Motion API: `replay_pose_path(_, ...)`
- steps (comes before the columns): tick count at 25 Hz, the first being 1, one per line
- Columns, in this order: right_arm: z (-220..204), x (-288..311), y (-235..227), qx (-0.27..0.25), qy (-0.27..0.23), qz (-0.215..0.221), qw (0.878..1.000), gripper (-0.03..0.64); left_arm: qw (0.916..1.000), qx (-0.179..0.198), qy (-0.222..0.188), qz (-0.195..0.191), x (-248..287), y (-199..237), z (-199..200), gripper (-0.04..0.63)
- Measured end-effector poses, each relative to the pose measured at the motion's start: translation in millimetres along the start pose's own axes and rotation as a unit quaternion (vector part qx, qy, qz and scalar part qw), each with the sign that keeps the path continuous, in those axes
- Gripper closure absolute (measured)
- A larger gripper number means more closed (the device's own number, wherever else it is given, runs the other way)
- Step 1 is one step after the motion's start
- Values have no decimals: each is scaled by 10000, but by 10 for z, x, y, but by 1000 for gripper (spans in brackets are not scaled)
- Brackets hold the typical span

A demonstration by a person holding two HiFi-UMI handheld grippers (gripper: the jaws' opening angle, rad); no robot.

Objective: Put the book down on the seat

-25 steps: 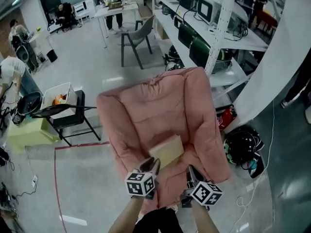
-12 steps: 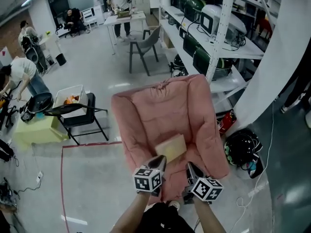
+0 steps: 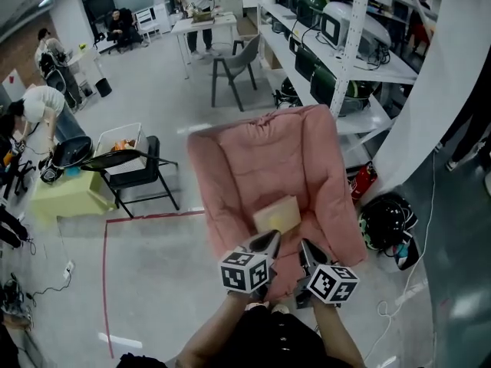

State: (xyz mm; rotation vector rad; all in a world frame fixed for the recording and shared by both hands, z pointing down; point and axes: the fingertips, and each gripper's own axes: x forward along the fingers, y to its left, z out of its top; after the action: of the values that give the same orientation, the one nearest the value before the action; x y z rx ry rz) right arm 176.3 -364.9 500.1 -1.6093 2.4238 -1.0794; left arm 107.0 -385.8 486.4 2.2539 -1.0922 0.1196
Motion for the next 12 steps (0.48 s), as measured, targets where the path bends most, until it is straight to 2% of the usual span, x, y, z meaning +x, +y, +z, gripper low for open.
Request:
replay_pose_path(6, 4, -86, -33, -24, -139, -151, 9998, 604, 10000, -24, -22, -77, -23, 0, -3, 575)
replay_pose_path(12, 8, -124, -31, -67, -157, -197, 9997, 604, 9999, -145, 63, 63, -7, 131, -51, 575)
